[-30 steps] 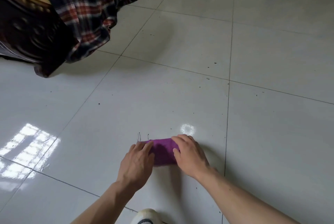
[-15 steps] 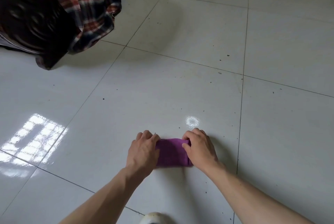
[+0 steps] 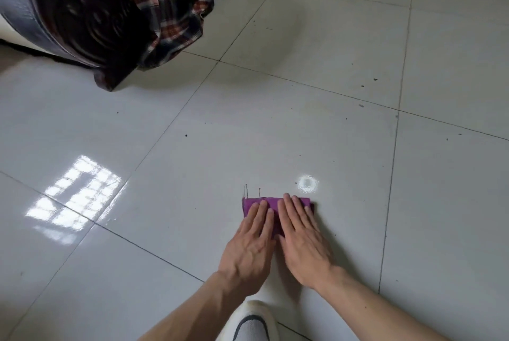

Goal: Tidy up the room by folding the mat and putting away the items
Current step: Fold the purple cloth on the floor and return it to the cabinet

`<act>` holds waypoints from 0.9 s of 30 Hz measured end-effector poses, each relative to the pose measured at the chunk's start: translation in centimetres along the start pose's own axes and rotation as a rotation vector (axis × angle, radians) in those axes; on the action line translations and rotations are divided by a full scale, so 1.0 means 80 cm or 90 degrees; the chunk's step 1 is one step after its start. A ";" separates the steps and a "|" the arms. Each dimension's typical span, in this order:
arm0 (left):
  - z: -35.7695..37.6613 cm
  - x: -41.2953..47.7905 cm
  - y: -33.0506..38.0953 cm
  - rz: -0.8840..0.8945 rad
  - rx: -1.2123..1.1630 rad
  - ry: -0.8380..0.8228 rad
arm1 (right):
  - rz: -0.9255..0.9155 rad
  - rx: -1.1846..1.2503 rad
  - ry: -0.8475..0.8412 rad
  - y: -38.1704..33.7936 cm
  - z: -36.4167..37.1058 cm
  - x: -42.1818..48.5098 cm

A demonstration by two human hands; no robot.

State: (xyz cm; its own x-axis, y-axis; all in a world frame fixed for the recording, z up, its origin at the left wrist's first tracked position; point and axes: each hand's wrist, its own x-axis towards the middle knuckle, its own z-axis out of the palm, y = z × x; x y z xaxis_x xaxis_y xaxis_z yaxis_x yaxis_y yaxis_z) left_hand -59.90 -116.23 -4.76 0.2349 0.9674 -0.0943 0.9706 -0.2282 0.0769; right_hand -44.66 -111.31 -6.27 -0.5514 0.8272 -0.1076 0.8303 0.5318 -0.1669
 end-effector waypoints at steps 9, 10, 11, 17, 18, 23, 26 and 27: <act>-0.008 -0.015 -0.017 -0.034 0.016 -0.019 | -0.005 -0.021 0.041 -0.025 0.020 0.012; -0.011 -0.018 -0.026 -0.046 0.021 -0.013 | -0.014 -0.018 0.039 -0.034 0.020 0.018; -0.014 -0.021 -0.036 -0.061 0.026 0.000 | -0.024 -0.018 0.040 -0.044 0.020 0.025; -0.018 -0.061 -0.104 -0.107 0.071 0.018 | -0.098 -0.025 0.012 -0.120 0.020 0.074; -0.020 -0.069 -0.116 -0.120 0.080 0.009 | -0.111 -0.024 0.005 -0.134 0.020 0.083; -0.032 -0.097 -0.178 -0.169 0.104 -0.022 | -0.162 -0.019 -0.027 -0.200 0.019 0.126; -0.037 -0.108 -0.207 -0.193 0.104 -0.019 | -0.176 -0.019 -0.046 -0.232 0.019 0.146; -0.038 -0.111 -0.214 -0.197 0.106 -0.023 | -0.186 -0.018 -0.052 -0.240 0.020 0.152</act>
State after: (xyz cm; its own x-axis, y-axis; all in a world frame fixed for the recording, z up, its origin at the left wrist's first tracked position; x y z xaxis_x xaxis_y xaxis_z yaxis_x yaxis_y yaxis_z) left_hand -78.79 -120.59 -2.24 -0.0732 0.9898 -0.1224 0.9907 0.0581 -0.1233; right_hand -67.45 -111.73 -5.92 -0.7707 0.6222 -0.1373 0.6371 0.7508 -0.1743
